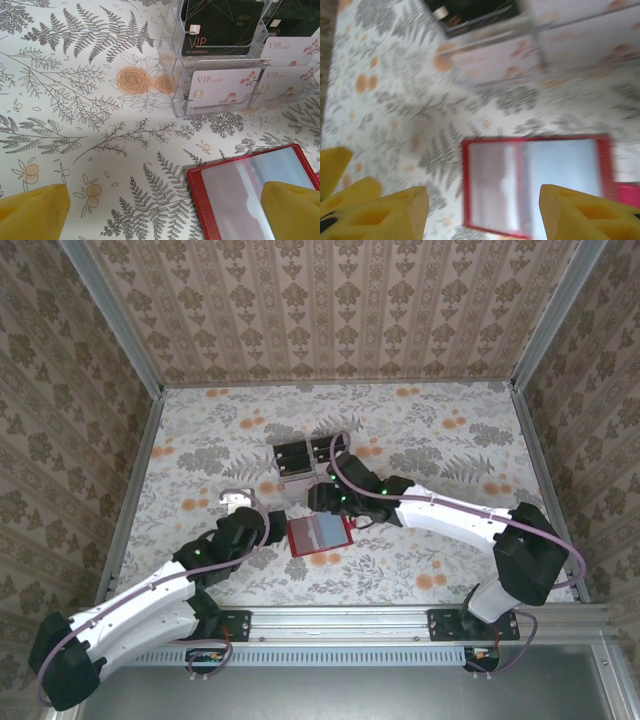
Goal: Put the credit cards into the card holder
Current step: Flip over the card slot on the card holder, then rotate the card holder at the center of the table.
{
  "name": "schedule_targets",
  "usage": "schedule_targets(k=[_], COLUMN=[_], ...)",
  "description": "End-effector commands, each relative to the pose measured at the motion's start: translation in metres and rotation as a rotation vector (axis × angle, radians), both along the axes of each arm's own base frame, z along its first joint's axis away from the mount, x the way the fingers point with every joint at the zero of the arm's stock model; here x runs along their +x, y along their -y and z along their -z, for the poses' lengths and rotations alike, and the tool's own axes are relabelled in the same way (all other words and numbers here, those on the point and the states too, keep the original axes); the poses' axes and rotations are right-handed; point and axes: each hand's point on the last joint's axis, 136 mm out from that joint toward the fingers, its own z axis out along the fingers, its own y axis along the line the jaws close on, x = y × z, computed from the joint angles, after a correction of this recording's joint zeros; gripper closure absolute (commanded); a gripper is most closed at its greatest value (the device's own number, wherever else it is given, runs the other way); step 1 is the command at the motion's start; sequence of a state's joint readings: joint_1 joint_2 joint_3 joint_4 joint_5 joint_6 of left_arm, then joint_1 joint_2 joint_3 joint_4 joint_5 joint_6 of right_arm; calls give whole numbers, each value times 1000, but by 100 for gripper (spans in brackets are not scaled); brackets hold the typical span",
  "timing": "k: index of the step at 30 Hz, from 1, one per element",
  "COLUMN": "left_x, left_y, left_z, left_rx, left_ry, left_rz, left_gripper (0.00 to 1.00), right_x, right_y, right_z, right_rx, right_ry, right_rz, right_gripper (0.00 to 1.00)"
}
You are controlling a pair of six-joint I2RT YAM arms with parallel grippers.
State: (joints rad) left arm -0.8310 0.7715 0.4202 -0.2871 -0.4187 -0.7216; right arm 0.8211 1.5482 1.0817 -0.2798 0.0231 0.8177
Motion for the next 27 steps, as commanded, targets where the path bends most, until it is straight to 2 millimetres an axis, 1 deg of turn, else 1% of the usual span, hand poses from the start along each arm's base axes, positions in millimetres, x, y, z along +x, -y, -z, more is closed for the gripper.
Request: schedule_targets(k=[1,4,6,10,13,15,17,22,24,25,27], left_x=[4,9,12,19,22,24,26,28,29,29,29], left_y=[4,3,2,4,7,9,10,14,14,15,15], left_z=[-8,-4,-2,1,1,2,3,5,5,5,5], left_rx=[8,6,1,-5,-4,-3,-1,-8,-12,-16,-18], left_ry=[-10,-28,-36,-53,-60,-66,-72,-83,-85,-84,-87], left_rz=[38,32,26,20,25,30,34,48,48,50,50], left_gripper=[0,0,0,0,0,0,0,0,0,0,0], right_x=[0,4,5,5,3,1,-1,-11,-15,-17,-22], right_y=[55,69,71,69,65,65,67,76,79,81,84], right_z=[34,49,59,81,94,99,101,101,101,100,100], right_rx=[-223,-257,-269,-280,-281,-279,-274,-266,-263,-261,-259], right_ry=[-24,-48,-66,-110,-136,-146,-150,-154,-157,-155,-158], right_rz=[59,77,73,53,41,40,46,60,62,64,65], right_gripper=[38,38,39,40,43,48,55,78,85,88,91])
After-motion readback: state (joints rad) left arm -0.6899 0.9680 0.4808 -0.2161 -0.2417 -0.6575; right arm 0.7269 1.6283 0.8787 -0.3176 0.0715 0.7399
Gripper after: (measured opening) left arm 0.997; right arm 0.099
